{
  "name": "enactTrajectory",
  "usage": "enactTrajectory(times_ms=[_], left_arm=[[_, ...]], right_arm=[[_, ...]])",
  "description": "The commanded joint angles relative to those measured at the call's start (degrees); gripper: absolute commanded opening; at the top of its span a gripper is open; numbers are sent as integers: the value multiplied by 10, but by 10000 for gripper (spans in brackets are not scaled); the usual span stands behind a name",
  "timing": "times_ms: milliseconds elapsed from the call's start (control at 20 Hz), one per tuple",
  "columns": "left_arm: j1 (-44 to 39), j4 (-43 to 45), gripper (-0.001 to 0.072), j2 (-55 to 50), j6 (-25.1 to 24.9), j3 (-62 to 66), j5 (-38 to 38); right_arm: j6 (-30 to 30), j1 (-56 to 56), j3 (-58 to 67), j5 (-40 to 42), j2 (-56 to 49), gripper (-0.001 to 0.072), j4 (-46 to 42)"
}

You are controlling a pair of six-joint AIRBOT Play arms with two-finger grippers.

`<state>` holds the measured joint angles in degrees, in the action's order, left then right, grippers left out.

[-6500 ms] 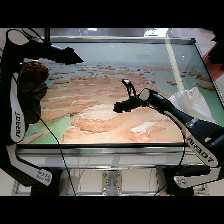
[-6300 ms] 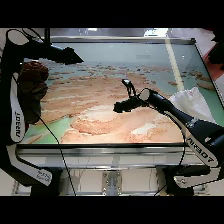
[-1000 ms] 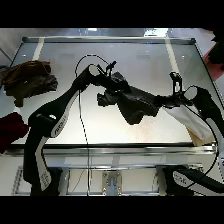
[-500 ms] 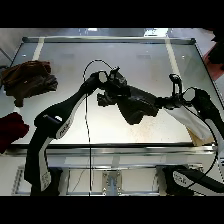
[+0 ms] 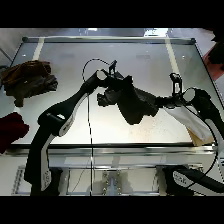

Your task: Fold the shirts.

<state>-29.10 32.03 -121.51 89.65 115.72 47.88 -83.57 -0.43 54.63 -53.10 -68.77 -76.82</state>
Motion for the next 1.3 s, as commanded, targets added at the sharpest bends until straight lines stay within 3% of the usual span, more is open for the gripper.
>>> enactTrajectory(times_ms=[0,100,250,350,550,750,850,900,1000,1250], left_arm=[[51,-140,8,31,-103,58,-9],[99,-133,8,91,-165,54,11],[167,-69,9,175,-165,45,87],[200,-38,9,220,-165,24,155],[220,131,9,258,-139,20,266],[219,299,9,262,-109,18,355],[219,344,9,262,-108,18,393],[220,357,9,262,-107,18,398],[220,364,9,262,-105,18,388],[220,372,9,262,-106,18,383]], right_arm=[[-3,-1,0,2,0,406,-18],[-7,0,0,3,0,406,-18],[-7,0,0,17,0,406,20],[-6,1,0,51,-2,406,105],[42,36,-17,109,-28,406,250],[29,99,-31,178,-108,405,247],[-30,101,-31,233,-135,404,250],[-47,98,-31,249,-142,403,249],[-58,91,-31,259,-148,318,246],[-49,97,-31,231,-148,315,198]])
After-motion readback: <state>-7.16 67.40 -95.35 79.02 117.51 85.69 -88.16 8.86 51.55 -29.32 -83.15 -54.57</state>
